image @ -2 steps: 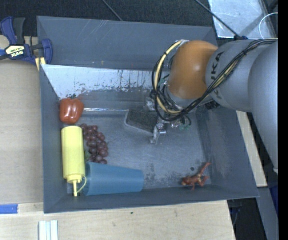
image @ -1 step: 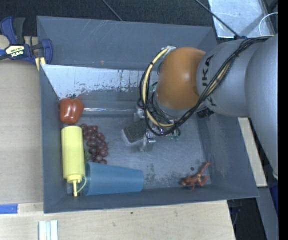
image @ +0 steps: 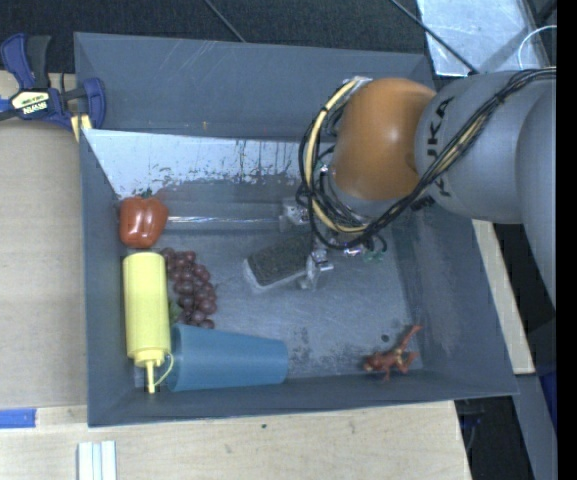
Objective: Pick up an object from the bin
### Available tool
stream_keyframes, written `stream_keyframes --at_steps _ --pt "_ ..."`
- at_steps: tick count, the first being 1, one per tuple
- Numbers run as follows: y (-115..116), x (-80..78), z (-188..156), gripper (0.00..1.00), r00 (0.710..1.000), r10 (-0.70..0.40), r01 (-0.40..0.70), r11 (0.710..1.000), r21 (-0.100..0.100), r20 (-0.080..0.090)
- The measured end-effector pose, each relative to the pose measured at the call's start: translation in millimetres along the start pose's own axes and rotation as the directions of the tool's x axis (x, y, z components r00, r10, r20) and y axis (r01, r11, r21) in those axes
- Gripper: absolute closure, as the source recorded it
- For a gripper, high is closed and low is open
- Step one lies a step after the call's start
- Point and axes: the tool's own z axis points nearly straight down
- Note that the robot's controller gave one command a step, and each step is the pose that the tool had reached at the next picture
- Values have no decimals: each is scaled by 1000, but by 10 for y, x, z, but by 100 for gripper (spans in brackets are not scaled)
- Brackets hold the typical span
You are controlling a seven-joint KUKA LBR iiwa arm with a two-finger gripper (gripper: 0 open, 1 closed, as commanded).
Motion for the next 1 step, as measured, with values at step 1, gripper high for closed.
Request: stream_keyframes --at_steps 1 --pt "-112 57 297 0 990 141 -141 990 1 3"
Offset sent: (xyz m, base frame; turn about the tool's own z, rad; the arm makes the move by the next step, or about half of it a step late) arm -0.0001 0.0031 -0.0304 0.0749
